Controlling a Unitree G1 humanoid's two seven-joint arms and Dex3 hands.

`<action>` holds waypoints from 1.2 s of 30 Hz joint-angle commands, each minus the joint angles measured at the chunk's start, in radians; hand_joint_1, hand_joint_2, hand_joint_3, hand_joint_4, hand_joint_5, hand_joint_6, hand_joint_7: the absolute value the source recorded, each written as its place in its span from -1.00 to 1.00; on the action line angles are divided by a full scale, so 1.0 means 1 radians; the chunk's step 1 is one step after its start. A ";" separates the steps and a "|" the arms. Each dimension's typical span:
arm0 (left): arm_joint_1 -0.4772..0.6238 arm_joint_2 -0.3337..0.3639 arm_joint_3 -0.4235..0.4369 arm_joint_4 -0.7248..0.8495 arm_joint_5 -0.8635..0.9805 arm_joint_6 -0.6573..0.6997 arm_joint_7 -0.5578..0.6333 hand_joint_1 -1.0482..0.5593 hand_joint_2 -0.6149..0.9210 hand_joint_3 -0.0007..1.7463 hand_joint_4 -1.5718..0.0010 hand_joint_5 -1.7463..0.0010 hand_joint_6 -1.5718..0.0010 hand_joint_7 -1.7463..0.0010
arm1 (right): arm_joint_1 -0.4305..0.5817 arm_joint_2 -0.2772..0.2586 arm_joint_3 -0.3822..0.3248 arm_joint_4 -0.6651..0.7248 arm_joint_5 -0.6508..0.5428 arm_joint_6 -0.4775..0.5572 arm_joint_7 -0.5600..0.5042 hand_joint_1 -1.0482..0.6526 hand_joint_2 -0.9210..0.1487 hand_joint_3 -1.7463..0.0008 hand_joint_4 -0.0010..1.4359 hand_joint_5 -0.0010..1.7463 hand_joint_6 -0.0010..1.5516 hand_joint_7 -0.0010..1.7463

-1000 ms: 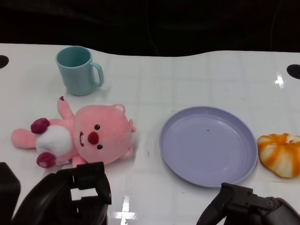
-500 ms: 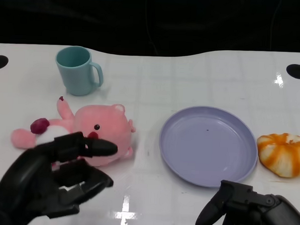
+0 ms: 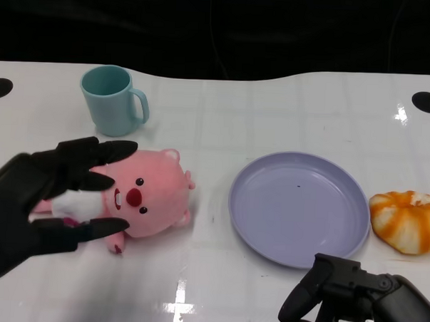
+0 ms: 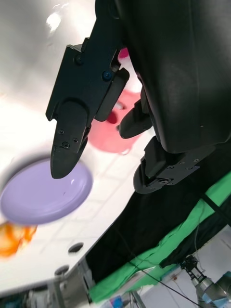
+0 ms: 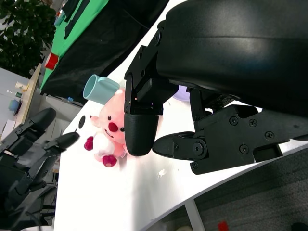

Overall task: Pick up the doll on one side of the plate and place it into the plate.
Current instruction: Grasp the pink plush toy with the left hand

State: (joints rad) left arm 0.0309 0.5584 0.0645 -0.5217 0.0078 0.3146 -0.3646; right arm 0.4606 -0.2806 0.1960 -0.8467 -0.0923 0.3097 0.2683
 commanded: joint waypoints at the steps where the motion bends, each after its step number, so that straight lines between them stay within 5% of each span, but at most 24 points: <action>1: -0.064 0.084 -0.039 0.027 0.107 -0.001 -0.034 -0.47 1.00 -0.89 0.87 0.32 0.56 0.98 | 0.002 -0.001 -0.003 -0.014 0.004 0.017 -0.004 -0.08 -1.00 0.61 -0.08 0.80 -0.22 0.48; 13: -0.244 0.195 -0.248 0.162 0.531 -0.075 -0.059 -0.48 0.98 -1.00 0.74 0.58 0.49 0.99 | 0.003 -0.001 -0.007 -0.017 0.009 0.018 -0.001 -0.08 -1.00 0.60 -0.08 0.81 -0.23 0.48; 36: -0.494 0.026 -0.481 0.623 0.844 -0.103 -0.095 -0.55 0.98 -1.00 0.68 0.79 0.55 1.00 | 0.018 -0.003 -0.010 -0.041 0.010 0.029 -0.001 -0.08 -1.00 0.60 -0.08 0.81 -0.23 0.49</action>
State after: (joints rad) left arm -0.4367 0.5868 -0.4092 0.0675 0.8338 0.2124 -0.4698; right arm 0.4773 -0.2782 0.1942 -0.8755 -0.0890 0.3314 0.2682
